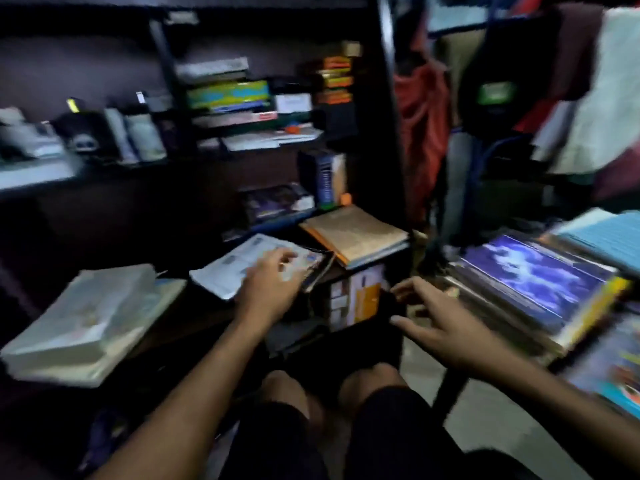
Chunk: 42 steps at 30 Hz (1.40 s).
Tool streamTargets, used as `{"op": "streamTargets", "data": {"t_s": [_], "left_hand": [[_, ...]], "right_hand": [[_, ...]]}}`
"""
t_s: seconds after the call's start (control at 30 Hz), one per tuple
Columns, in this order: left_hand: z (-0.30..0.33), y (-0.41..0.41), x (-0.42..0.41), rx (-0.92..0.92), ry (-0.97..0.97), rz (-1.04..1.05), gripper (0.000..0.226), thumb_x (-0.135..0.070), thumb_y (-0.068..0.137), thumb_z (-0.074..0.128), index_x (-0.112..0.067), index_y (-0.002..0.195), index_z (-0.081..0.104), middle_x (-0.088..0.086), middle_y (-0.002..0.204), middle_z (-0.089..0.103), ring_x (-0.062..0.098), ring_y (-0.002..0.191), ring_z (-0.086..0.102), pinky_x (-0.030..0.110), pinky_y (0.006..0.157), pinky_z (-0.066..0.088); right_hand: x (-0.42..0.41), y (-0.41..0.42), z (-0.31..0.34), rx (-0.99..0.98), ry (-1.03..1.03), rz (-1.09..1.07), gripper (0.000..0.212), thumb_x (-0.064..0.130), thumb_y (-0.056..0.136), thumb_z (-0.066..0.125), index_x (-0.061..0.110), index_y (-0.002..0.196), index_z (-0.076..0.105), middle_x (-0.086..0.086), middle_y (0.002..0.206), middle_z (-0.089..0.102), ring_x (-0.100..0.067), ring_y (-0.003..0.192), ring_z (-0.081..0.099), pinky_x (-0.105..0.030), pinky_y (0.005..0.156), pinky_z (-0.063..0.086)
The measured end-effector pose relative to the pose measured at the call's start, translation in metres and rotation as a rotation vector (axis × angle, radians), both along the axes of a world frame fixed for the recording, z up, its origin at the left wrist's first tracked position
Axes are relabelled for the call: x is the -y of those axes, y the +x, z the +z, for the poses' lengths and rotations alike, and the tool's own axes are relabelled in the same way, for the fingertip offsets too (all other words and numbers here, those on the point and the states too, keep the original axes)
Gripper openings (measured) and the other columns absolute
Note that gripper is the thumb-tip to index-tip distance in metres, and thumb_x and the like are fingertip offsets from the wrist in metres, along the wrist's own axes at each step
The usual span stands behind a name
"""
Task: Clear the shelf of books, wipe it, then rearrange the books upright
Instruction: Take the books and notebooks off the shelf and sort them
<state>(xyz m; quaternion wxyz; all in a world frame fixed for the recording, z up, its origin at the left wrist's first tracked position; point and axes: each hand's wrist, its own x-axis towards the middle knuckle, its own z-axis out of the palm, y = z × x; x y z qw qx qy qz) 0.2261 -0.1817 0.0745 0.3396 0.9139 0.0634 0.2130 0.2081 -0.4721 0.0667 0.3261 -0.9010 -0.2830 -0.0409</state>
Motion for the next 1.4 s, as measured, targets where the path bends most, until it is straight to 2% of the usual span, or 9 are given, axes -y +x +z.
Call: {"op": "streamTargets", "data": {"t_s": [0.1,0.2,0.33,0.57,0.7,0.83,0.97,1.13,1.4], "left_hand": [[-0.022,0.010,-0.104,-0.123,0.125,0.316,0.054,-0.052,0.085,0.067,-0.019,0.127,0.061,0.017,0.126,0.061,0.039,0.117,0.056,0.043,0.101,0.044],[-0.053,0.013,-0.155,-0.251,0.232,0.213,0.104,-0.088,0.068,0.040,-0.018,0.144,0.051,0.014,0.150,0.047,0.033,0.140,0.042,0.042,0.114,0.032],[-0.080,0.017,-0.170,-0.303,0.289,0.184,0.122,-0.107,0.055,0.011,-0.038,0.152,0.038,-0.003,0.166,0.021,0.022,0.152,0.019,0.039,0.124,0.018],[-0.085,0.023,-0.174,-0.317,0.250,0.186,0.102,-0.102,0.062,0.027,-0.046,0.147,0.038,-0.006,0.168,0.013,0.020,0.153,0.013,0.039,0.123,0.019],[-0.065,0.039,-0.173,-0.376,0.187,0.231,0.066,-0.087,0.071,0.056,-0.041,0.118,0.047,-0.004,0.146,0.039,0.023,0.134,0.030,0.039,0.104,0.032],[-0.060,0.062,-0.168,-0.377,0.160,0.295,0.077,-0.092,0.059,0.058,-0.038,0.111,0.042,-0.003,0.120,0.041,0.025,0.122,0.040,0.039,0.099,0.033],[-0.064,0.059,-0.171,-0.317,0.089,0.311,0.085,-0.084,0.068,0.065,-0.043,0.138,0.039,0.004,0.143,0.039,0.028,0.135,0.038,0.043,0.108,0.034],[-0.062,0.059,-0.171,-0.510,0.260,0.197,0.140,-0.113,0.024,0.025,-0.055,0.151,0.018,-0.010,0.166,0.011,0.022,0.149,0.015,0.044,0.118,0.014],[-0.072,0.059,-0.184,-0.199,0.082,0.228,0.111,-0.102,0.047,0.049,-0.041,0.140,0.051,-0.009,0.143,0.054,0.023,0.130,0.051,0.043,0.106,0.043]], "right_hand": [[-0.084,0.062,0.001,0.032,-0.124,0.103,0.042,0.035,0.094,0.066,0.019,0.129,0.050,-0.003,0.125,0.058,-0.021,0.119,0.053,-0.033,0.096,0.042],[-0.151,0.122,0.000,0.002,-0.215,0.112,0.052,0.038,0.095,0.062,0.015,0.138,0.045,-0.011,0.135,0.053,-0.030,0.123,0.052,-0.037,0.097,0.043],[-0.208,0.173,-0.018,-0.085,-0.232,0.042,0.060,0.036,0.094,0.058,0.011,0.146,0.039,-0.017,0.142,0.044,-0.035,0.130,0.044,-0.037,0.103,0.038],[-0.232,0.187,-0.056,-0.039,-0.086,0.009,0.076,0.031,0.091,0.060,0.024,0.157,0.024,-0.011,0.164,0.017,-0.029,0.145,0.024,-0.040,0.114,0.029],[-0.231,0.192,-0.063,0.037,-0.101,0.041,0.068,0.026,0.093,0.059,0.016,0.154,0.032,-0.014,0.153,0.040,-0.028,0.139,0.033,-0.033,0.111,0.030],[-0.232,0.195,-0.067,0.050,-0.080,0.026,0.061,0.029,0.094,0.058,0.019,0.150,0.039,-0.008,0.154,0.040,-0.027,0.140,0.033,-0.032,0.110,0.031],[-0.229,0.197,-0.070,0.074,0.002,0.044,0.055,0.034,0.092,0.062,0.026,0.143,0.042,0.001,0.147,0.041,-0.022,0.130,0.042,-0.037,0.104,0.040],[-0.227,0.196,-0.077,0.078,0.048,0.002,0.059,0.045,0.094,0.061,0.026,0.145,0.037,-0.002,0.143,0.037,-0.025,0.127,0.046,-0.039,0.100,0.045],[-0.225,0.192,-0.075,0.087,0.078,0.031,0.082,0.038,0.089,0.063,0.035,0.155,0.016,-0.004,0.140,0.049,-0.024,0.125,0.047,-0.040,0.102,0.044]]}}
